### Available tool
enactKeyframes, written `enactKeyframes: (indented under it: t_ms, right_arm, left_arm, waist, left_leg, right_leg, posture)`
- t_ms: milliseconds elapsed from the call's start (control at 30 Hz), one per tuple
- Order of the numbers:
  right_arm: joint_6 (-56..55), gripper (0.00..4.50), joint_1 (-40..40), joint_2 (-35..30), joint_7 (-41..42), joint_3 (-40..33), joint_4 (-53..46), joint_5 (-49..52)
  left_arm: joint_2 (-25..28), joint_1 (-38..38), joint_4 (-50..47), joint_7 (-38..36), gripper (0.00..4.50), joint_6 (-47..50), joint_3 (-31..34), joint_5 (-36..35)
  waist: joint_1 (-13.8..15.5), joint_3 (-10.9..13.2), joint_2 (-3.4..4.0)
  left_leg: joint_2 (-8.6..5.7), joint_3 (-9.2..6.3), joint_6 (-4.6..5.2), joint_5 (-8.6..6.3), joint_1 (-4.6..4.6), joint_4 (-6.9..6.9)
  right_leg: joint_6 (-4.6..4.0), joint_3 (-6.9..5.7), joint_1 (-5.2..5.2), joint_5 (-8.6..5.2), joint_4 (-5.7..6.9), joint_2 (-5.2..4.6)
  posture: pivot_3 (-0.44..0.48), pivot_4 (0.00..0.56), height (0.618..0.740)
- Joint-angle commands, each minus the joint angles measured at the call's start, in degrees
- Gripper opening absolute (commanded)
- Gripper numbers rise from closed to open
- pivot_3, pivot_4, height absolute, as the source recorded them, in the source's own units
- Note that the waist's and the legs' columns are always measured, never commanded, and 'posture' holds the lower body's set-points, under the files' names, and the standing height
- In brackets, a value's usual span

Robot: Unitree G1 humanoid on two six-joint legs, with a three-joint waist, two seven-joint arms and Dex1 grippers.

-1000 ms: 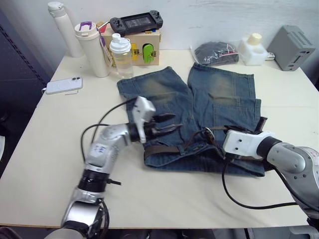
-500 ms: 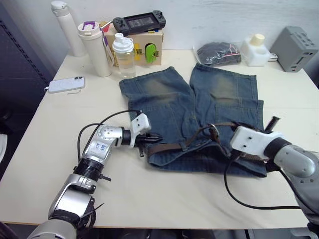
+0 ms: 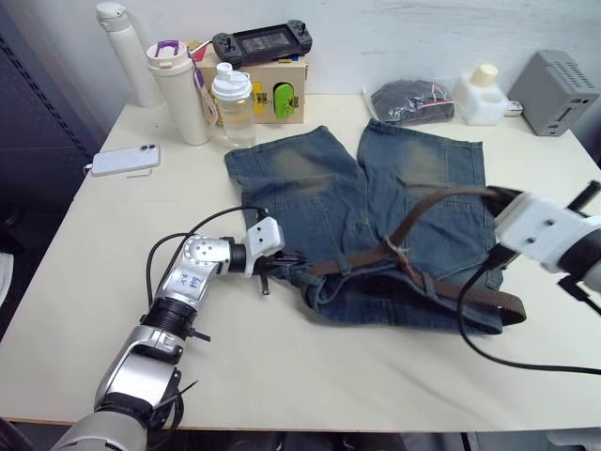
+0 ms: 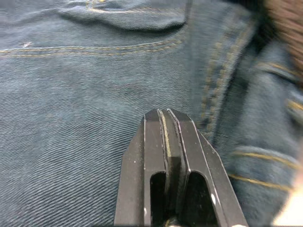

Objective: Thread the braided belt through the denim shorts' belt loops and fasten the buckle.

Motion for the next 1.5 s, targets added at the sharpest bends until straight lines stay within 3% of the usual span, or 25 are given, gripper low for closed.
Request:
enactKeyframes:
  t_ms: [33,200,400,633,833,1100,1367,1500]
  right_arm:
    - [1.3,0.0,-0.9,-0.2,-1.2,5.1,-1.0,-4.3]
    - [2.6,0.0,-2.4,0.4,-1.9,8.7,-0.4,-6.8]
    - [3.8,0.0,-4.8,1.6,-1.9,11.3,-0.8,-7.7]
    - [4.5,0.0,-6.0,2.6,-1.5,12.7,-1.6,-8.3]
    - [5.2,0.0,-6.1,3.0,-1.2,12.8,-2.4,-8.2]
    - [5.7,0.0,-6.1,3.2,-0.8,13.0,-3.0,-8.0]
    - [5.5,0.0,-6.3,3.7,-1.1,12.9,-3.0,-7.6]
    - [11.3,0.0,-7.6,8.0,-3.0,10.5,-4.2,-6.1]
  left_arm:
    - [-1.3,-1.0,-10.7,-1.2,1.32,5.5,4.8,-8.6]
    - [-3.3,-0.9,-21.6,0.8,3.5,11.1,4.3,-11.4]
    - [-8.3,0.1,-27.4,4.9,3.5,12.1,-0.9,-8.5]
    - [-12.2,-2.1,-20.0,11.4,3.5,5.9,-3.0,-1.6]
    - [-13.6,-2.0,-18.2,11.9,3.5,4.0,-3.5,-0.6]
    - [-15.4,-1.4,-16.4,13.5,0.19,2.9,-4.1,1.2]
    - [-15.7,-0.2,-17.4,14.5,0.07,3.9,-3.8,1.0]
    - [-17.0,2.2,-20.4,15.7,0.07,6.0,-3.5,-0.6]
  waist:
    - [0.0,0.0,-0.01]
    - [-0.2,0.0,-0.01]
    - [0.0,0.0,-0.02]
    - [-0.1,0.0,-0.02]
    - [0.0,0.0,-0.02]
    - [0.0,0.0,-0.02]
    - [0.0,0.0,-0.02]
    - [0.0,0.0,-0.01]
  left_leg:
    - [0.0,-0.01,0.0,0.0,-0.06,0.03]
    - [-0.01,-0.04,0.0,0.0,-0.09,0.05]
    - [-0.03,-0.04,0.0,0.0,-0.08,0.05]
    - [0.0,0.0,0.0,0.0,-0.05,0.03]
    - [0.0,0.0,0.0,0.0,-0.05,0.03]
    - [-0.01,-0.01,0.0,0.0,-0.05,0.04]
    - [-0.02,-0.01,0.0,0.0,-0.05,0.04]
    - [-0.01,-0.01,0.0,0.0,-0.05,0.04]
  right_leg:
    - [0.0,0.01,-0.03,0.0,0.0,-0.01]
    - [0.0,0.03,-0.03,0.0,-0.01,-0.02]
    - [0.0,0.04,0.0,0.0,-0.04,-0.01]
    - [0.0,-0.02,-0.01,0.0,-0.03,0.04]
    - [0.0,-0.03,-0.02,0.0,-0.04,0.03]
    - [0.0,-0.03,-0.01,0.0,-0.03,0.02]
    - [0.0,-0.03,-0.01,0.0,-0.03,0.01]
    - [0.0,-0.03,-0.02,0.0,-0.02,0.02]
  posture:
    - [0.0,0.15,0.69]
    - [0.0,0.15,0.69]
    - [0.0,0.15,0.69]
    - [0.0,0.15,0.69]
    - [0.0,0.15,0.69]
    - [0.0,0.15,0.69]
    - [0.0,0.15,0.69]
    - [0.0,0.15,0.69]
